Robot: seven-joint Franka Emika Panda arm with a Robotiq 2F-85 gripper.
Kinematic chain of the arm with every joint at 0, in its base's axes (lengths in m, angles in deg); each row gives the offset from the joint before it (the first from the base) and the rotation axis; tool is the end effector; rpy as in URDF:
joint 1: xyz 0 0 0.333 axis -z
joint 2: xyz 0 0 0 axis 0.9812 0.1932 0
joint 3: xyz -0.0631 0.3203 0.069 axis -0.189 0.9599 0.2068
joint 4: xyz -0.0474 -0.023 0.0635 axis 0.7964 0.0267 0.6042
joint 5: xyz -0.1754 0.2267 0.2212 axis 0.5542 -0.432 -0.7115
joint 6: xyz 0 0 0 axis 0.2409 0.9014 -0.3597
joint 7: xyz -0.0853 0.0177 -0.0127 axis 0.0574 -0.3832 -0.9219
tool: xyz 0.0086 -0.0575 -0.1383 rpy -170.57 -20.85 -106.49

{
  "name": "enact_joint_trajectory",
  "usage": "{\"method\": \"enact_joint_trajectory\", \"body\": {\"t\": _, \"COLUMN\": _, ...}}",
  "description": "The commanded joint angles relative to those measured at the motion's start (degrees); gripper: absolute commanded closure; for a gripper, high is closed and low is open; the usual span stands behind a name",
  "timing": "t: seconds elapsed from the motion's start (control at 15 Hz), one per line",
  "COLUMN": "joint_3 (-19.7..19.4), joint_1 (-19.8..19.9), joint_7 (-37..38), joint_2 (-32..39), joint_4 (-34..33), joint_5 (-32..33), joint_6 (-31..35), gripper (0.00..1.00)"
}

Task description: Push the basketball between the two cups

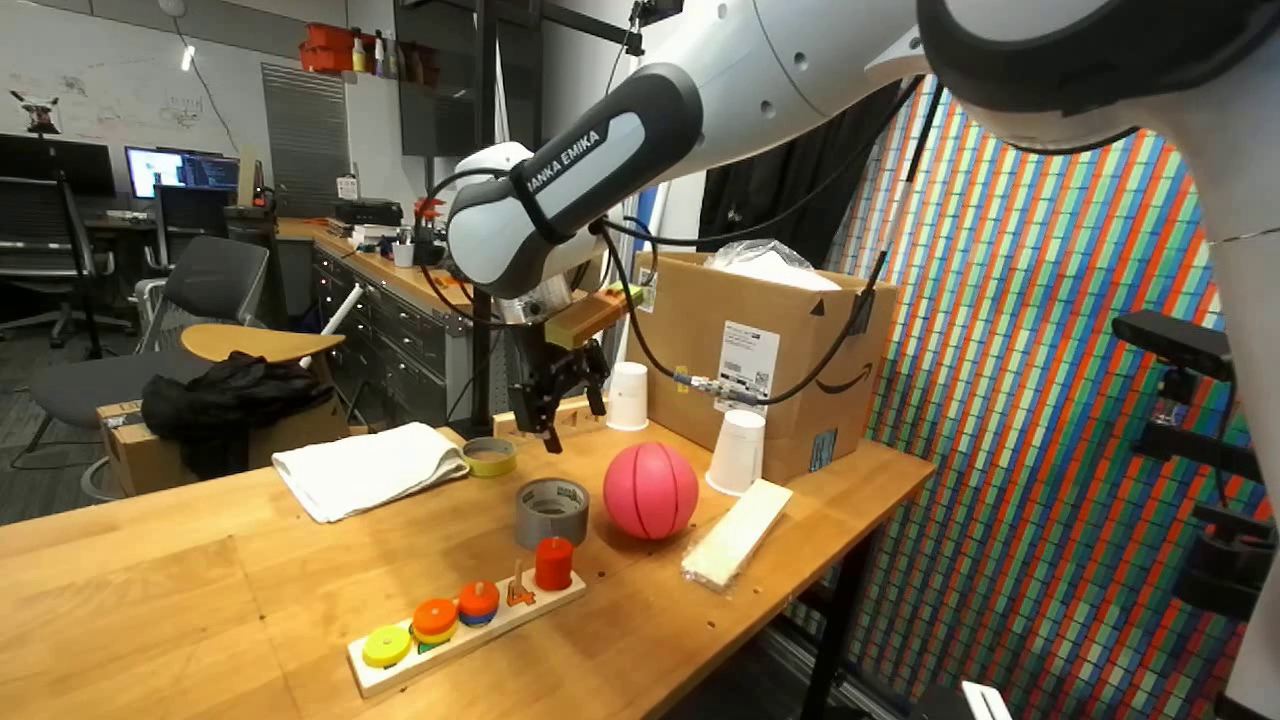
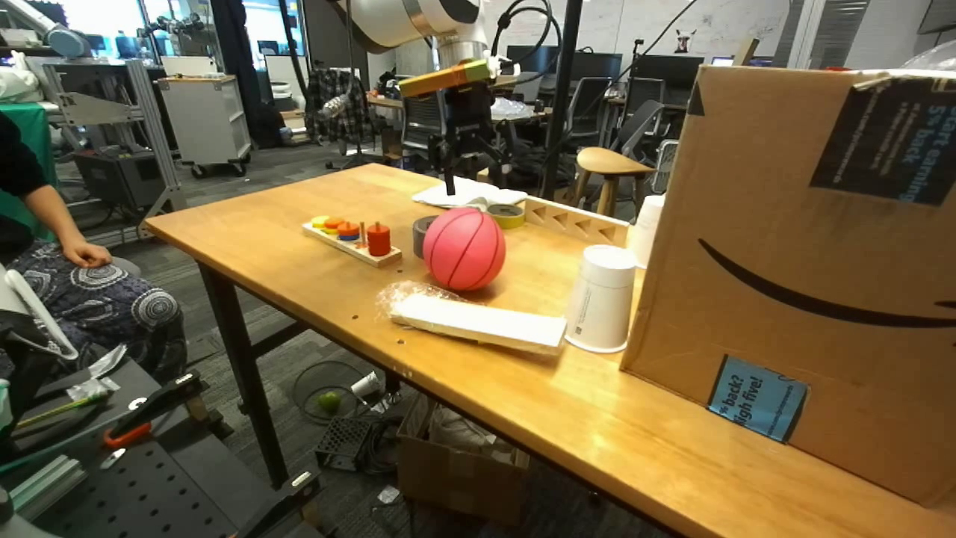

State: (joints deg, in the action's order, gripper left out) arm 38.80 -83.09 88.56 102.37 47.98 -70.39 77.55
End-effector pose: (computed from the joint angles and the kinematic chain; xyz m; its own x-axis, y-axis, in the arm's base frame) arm 0.6189 0.0143 0.3363 0.9578 0.1911 -0.2149 0.2484 -0.9262 0.2835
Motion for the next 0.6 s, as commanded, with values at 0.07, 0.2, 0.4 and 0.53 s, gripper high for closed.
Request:
{"method": "enact_joint_trajectory", "body": {"t": 0.07, "joint_3": -1.0, "joint_1": 0.5, "joint_7": 3.7, "joint_2": -10.5, "joint_4": 12.4, "joint_5": 0.0, "joint_6": 1.4, "gripper": 0.00}}
{"method": "enact_joint_trajectory", "body": {"t": 0.2, "joint_3": -1.5, "joint_1": 1.2, "joint_7": 4.8, "joint_2": -14.0, "joint_4": 16.5, "joint_5": 0.0, "joint_6": 1.3, "gripper": 0.00}}
{"method": "enact_joint_trajectory", "body": {"t": 0.4, "joint_3": -2.2, "joint_1": 2.2, "joint_7": 6.5, "joint_2": -18.9, "joint_4": 22.1, "joint_5": 0.3, "joint_6": 1.1, "gripper": 0.00}}
{"method": "enact_joint_trajectory", "body": {"t": 0.53, "joint_3": -2.6, "joint_1": 3.1, "joint_7": 7.3, "joint_2": -21.7, "joint_4": 25.6, "joint_5": 0.2, "joint_6": 1.2, "gripper": 0.00}}
